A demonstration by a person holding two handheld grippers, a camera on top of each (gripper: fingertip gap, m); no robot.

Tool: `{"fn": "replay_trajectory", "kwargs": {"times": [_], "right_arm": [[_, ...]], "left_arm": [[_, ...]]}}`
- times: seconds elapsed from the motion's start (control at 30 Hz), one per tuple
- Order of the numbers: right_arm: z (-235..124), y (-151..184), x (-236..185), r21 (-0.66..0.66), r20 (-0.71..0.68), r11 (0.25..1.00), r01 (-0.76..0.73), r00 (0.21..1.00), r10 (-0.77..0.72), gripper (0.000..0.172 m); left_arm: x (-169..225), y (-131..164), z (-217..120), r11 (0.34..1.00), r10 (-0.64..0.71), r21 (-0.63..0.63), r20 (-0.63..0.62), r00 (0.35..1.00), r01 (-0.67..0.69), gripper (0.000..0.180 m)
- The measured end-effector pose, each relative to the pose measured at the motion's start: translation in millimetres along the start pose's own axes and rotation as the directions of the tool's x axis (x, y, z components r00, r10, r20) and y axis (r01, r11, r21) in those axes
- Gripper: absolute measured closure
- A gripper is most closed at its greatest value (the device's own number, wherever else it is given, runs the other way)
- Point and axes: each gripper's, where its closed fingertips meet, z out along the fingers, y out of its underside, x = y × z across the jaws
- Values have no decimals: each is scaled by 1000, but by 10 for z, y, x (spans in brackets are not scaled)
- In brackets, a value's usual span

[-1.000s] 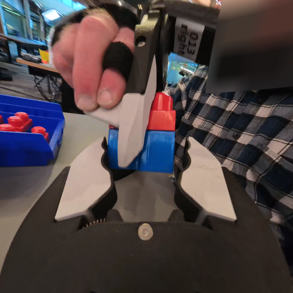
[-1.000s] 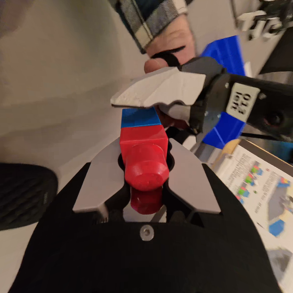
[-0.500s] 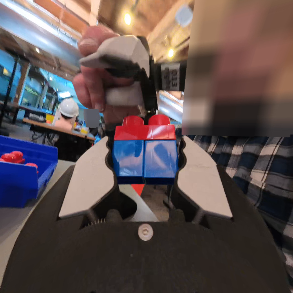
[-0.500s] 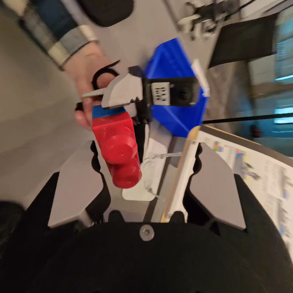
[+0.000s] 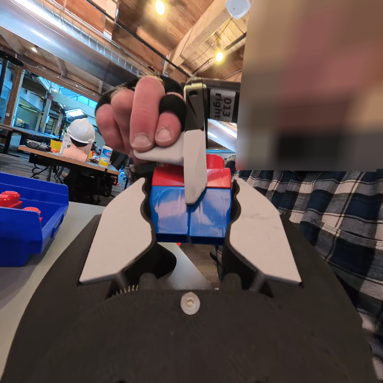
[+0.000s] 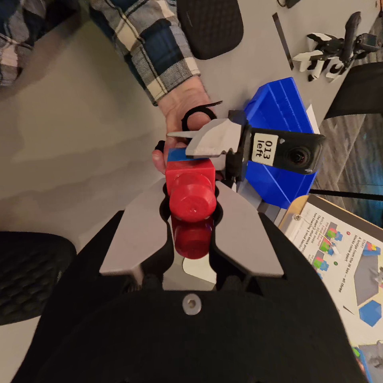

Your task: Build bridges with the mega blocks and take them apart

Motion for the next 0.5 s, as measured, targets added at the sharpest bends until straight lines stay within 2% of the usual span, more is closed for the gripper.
{"fn": "replay_trajectory", "kwargs": {"times": [0.07, 0.2, 0.33, 0.5], "right_arm": [[-11, 5, -47, 4, 56, 1000, 0, 998, 0, 134], [-14, -9, -185, 25, 225, 999, -25, 974, 19, 134], [25, -56, -328, 28, 403, 999, -45, 915, 30, 134], [-1, -72, -569, 9, 646, 996, -91, 761, 63, 133]], "left_arm": [[22, 69, 31, 998, -5, -56, -14, 1000, 4, 102], [39, 247, 76, 973, -5, -229, -1, 1000, 5, 80], [47, 445, 157, 929, -12, -370, -12, 1000, 7, 86], [148, 699, 236, 902, -103, -430, -102, 989, 50, 91]]}}
